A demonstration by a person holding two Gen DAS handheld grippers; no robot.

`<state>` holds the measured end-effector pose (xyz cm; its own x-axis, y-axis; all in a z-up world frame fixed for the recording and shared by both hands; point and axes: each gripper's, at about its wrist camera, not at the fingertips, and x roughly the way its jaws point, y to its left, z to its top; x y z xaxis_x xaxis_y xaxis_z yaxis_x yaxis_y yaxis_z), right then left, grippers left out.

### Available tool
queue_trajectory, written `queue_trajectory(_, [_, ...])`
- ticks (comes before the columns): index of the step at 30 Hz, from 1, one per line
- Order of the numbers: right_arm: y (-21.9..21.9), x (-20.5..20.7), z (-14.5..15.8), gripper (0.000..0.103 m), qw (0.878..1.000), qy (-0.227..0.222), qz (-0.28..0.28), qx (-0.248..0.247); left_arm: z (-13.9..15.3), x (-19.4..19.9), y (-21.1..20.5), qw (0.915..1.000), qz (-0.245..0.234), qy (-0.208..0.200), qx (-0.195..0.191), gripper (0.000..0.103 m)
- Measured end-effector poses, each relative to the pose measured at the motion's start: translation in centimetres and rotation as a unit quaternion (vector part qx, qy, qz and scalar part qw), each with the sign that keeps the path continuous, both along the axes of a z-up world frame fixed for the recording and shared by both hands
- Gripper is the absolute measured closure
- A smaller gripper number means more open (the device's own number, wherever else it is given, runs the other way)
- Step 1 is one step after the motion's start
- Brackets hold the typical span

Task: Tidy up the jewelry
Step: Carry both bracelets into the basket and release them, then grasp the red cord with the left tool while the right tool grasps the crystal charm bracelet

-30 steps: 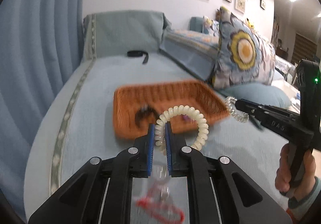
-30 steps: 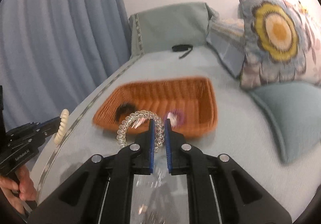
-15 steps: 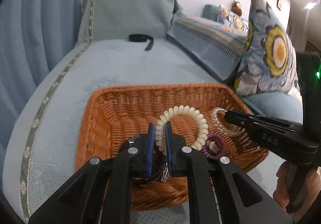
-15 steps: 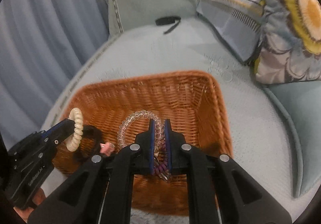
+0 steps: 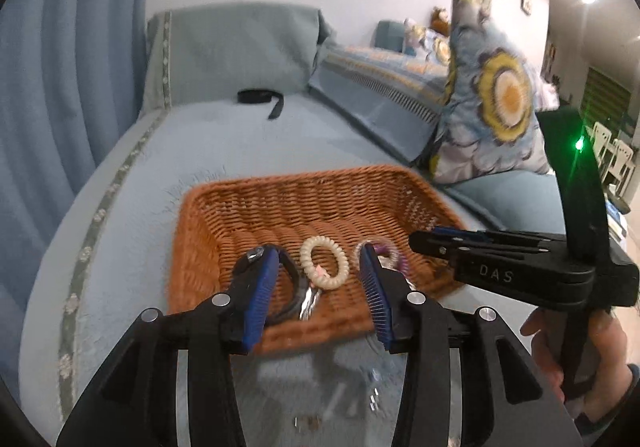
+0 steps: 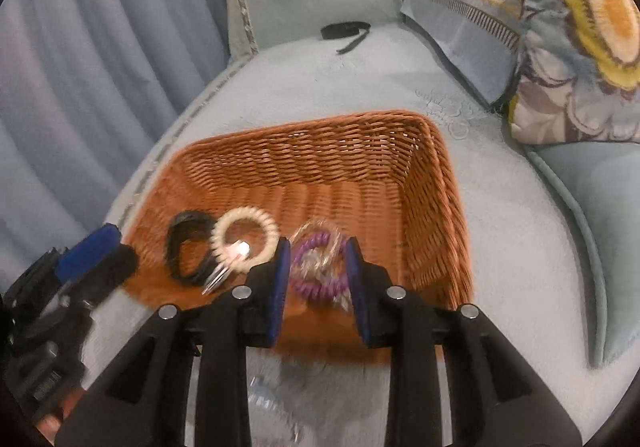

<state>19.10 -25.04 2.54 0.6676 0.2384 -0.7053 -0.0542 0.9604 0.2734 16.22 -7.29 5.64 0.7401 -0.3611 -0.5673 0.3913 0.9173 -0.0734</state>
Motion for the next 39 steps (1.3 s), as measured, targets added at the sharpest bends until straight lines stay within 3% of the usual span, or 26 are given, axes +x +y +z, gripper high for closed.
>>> queue_trajectory(9, [0.2,-10.5,0.8,0.077,1.000,-0.027,0.015,0.001,1.3,-9.0,4.7,0.9990,0.015,-0.012,-0.041,0.060])
queue_trajectory(12, [0.5,-13.5,-0.4,0.077,1.000,-0.021,0.017,-0.002,0.0,-11.6,6.6,0.9974,0.037,0.006,-0.061,0.060])
queue_trajectory(16, [1.2,-16.3,-2.3,0.077,0.999,-0.014,0.026,-0.019,-3.4,-13.2,9.4,0.9894,0.064,0.066,-0.112,0.060])
queue_trajectory(18, [1.5,-17.2,-3.2,0.077,0.999,-0.012,0.035,-0.025,-4.9,-13.4,9.7,0.9863,0.075,0.088,-0.118,0.060])
queue_trajectory(21, [1.8,-17.9,-4.4,0.077,0.998,-0.003,0.049,-0.041,-6.5,-13.1,8.4,0.9868,0.085,0.100,-0.095,0.058])
queue_trajectory(24, [1.7,-18.0,-5.2,0.077,0.998,0.003,0.052,-0.047,-7.6,-12.9,6.6,0.9868,0.104,0.108,-0.063,0.041])
queue_trajectory(26, [1.4,-17.9,-5.6,0.077,0.998,0.010,0.052,-0.037,-8.3,-13.0,5.3,0.9873,0.105,0.109,-0.048,0.039])
queue_trajectory(32, [1.7,-17.3,-5.8,0.077,0.998,0.017,0.056,-0.026,-10.9,-13.0,2.3,0.9831,0.137,0.096,0.075,0.037])
queue_trajectory(36, [2.6,-17.5,-5.8,0.077,0.997,0.017,0.069,-0.041,-10.7,-13.3,3.6,0.9796,0.148,0.094,0.099,0.042])
queue_trajectory(39, [3.0,-17.6,-5.8,0.077,0.996,0.018,0.077,-0.039,-10.4,-13.7,6.2,0.9802,0.148,0.111,0.070,0.050])
